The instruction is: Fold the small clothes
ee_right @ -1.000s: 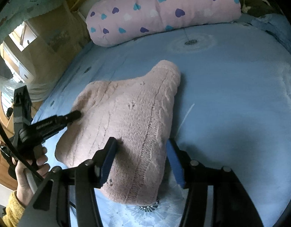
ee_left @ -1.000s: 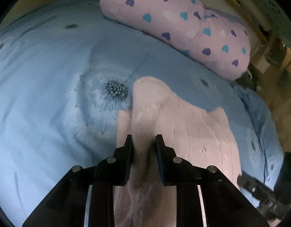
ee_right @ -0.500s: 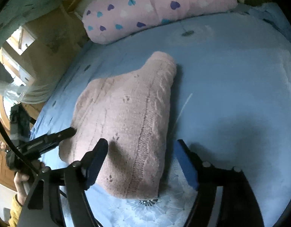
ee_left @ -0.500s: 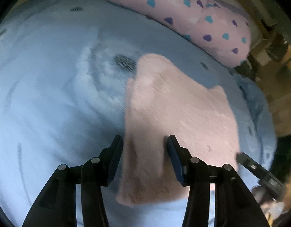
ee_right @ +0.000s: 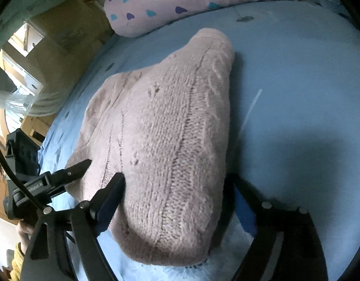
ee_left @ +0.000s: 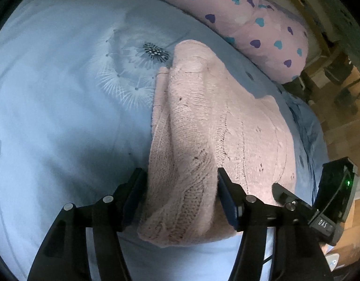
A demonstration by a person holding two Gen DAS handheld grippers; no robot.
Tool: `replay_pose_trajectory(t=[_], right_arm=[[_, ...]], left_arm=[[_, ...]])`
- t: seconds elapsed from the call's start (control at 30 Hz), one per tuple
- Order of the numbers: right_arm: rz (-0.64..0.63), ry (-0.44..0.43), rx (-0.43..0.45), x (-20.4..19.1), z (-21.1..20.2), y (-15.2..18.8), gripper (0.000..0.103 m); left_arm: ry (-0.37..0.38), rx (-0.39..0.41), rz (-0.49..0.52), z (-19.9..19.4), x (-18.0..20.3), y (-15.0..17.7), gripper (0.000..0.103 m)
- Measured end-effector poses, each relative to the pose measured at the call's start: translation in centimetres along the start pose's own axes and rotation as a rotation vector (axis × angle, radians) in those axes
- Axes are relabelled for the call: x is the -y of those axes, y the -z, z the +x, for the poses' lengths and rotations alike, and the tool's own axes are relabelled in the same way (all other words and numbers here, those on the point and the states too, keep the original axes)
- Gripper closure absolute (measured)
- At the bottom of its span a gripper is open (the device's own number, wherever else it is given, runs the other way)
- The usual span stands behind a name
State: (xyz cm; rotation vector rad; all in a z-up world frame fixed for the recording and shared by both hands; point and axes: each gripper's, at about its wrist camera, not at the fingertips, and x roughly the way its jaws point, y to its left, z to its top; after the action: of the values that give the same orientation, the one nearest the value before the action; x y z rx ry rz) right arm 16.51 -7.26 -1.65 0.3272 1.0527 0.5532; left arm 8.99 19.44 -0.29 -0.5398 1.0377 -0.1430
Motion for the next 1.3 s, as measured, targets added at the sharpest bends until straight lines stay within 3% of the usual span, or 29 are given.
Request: replay_pose_trajectory(t=[0.13, 0.4, 0.6, 0.77, 0.97, 1.17, 1.3], right_arm=[[0.007, -0.008, 0.003, 0.1, 0.0, -0.2, 0.012], [-0.006, -0.019, -0.001, -0.6, 0.6, -0.5, 0.012], [0.0, -0.035, 0.021, -0.7, 0.9, -0.4, 0.012], [0.008, -0.05, 0.027, -0.6, 1.0, -0.4, 0.012], [0.037, -0.044, 0.054, -0.5, 1.0, -0.3, 0.014], [0.087, -0.08, 0.079, 0.2, 0.8, -0.3, 0.029], [0.098, -0.107, 0.066, 0.3, 0.5, -0.5, 0.049]], left_arm=[[-0.021, 0.017, 0.059, 0.3, 0.7, 0.3, 0.047], [-0.004, 0.01, -0.008, -0.4, -0.2, 0.3, 0.046], [0.028, -0.001, -0.029, 0.1, -0.3, 0.4, 0.045], [0.127, -0.033, -0.03, 0.3, -0.5, 0.5, 0.045], [0.106, -0.013, 0.005, 0.6, 0.2, 0.5, 0.046], [0.157, -0.023, -0.024, 0.8, 0.0, 0.4, 0.063], [0.195, -0.027, -0.03, 0.7, 0.0, 0.4, 0.075]])
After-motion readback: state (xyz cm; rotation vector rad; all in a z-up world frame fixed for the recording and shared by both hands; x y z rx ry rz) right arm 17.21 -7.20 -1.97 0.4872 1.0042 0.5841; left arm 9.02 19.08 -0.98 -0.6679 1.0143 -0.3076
